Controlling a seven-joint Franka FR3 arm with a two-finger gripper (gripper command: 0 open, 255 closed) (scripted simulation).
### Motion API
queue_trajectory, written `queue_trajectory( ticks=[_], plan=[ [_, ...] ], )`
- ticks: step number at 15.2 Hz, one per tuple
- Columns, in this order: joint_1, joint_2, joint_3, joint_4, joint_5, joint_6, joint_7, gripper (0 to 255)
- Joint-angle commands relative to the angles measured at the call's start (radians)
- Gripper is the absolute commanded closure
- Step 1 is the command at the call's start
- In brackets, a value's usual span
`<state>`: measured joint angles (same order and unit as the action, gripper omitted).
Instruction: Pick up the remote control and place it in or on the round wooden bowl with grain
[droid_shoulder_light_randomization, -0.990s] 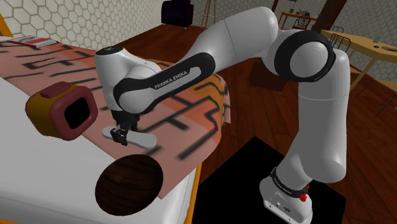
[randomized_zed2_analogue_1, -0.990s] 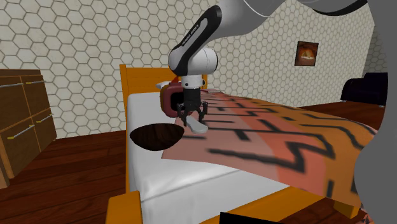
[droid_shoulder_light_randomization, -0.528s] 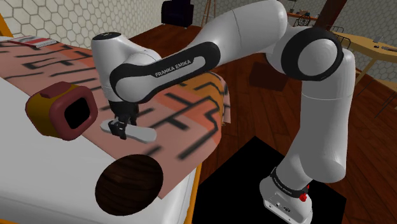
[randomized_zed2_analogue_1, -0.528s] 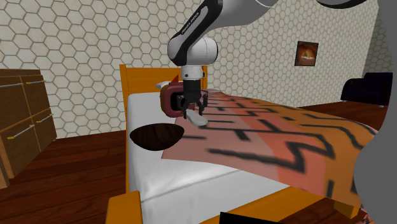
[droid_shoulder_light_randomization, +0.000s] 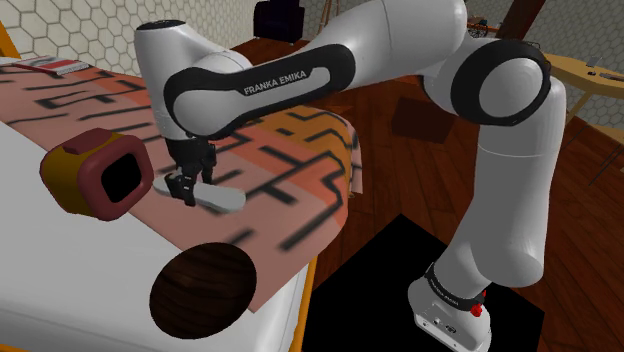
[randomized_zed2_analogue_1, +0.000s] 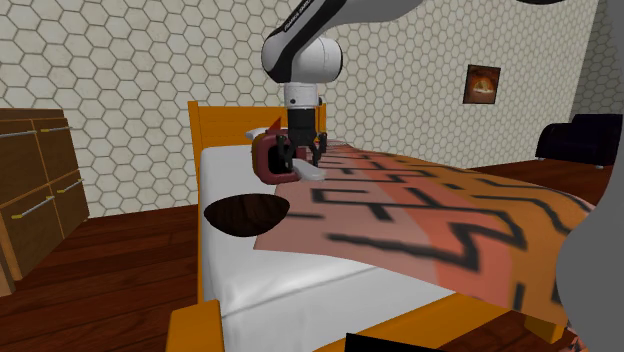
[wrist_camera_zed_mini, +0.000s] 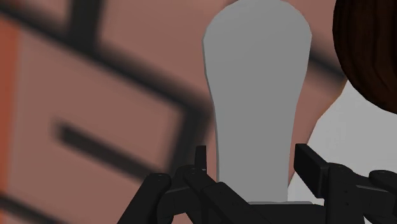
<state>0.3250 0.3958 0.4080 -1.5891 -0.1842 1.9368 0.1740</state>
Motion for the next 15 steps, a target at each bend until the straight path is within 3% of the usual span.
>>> queue_trajectory(
  ticks=[1,5,15],
  plan=[
    [0.000,-0.008,0.002,0.015,0.004,-0.023,-0.002,255],
    [0.001,-0.018,0.005,0.054,0.010,-0.070,-0.007,255],
    [0.079,-0.196,0.084,-0.184,0.067,-0.005,0.158,255]
  ],
)
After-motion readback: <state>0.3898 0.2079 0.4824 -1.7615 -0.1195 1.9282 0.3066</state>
